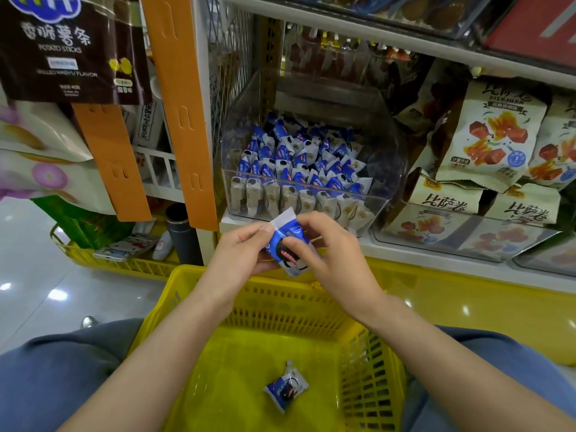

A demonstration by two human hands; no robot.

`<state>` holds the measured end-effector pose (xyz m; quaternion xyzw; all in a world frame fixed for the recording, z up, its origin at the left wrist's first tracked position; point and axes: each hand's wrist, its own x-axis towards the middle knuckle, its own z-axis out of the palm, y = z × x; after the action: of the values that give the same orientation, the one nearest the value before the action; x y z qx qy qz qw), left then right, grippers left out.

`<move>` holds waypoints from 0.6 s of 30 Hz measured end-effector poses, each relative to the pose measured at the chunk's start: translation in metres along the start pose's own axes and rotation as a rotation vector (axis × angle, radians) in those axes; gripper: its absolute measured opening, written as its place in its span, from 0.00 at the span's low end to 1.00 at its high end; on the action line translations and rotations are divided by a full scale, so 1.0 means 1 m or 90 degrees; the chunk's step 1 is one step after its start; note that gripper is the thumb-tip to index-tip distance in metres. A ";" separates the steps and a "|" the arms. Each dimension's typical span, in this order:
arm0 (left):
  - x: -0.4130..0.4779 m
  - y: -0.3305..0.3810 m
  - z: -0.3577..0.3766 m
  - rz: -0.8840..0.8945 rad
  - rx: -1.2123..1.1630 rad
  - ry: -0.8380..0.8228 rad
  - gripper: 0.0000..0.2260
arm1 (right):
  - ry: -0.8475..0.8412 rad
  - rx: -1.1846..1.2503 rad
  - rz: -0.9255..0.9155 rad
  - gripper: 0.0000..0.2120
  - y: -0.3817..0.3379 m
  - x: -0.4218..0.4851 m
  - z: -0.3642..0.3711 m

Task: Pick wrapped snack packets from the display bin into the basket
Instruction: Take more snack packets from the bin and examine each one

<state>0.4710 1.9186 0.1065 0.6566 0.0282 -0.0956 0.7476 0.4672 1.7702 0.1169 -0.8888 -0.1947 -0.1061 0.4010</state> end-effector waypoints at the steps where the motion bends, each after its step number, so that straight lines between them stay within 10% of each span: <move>1: 0.000 0.000 -0.001 -0.011 -0.014 0.002 0.11 | -0.010 -0.037 -0.023 0.12 0.002 0.000 -0.001; 9: 0.002 0.006 -0.001 -0.032 -0.175 0.009 0.09 | 0.013 0.154 0.145 0.18 0.000 0.007 -0.005; 18: 0.000 0.016 0.003 0.115 0.102 0.043 0.11 | -0.046 0.307 0.231 0.06 -0.006 0.010 -0.012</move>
<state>0.4733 1.9174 0.1223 0.7169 -0.0134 -0.0079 0.6970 0.4736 1.7675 0.1320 -0.7913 -0.0663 0.0485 0.6059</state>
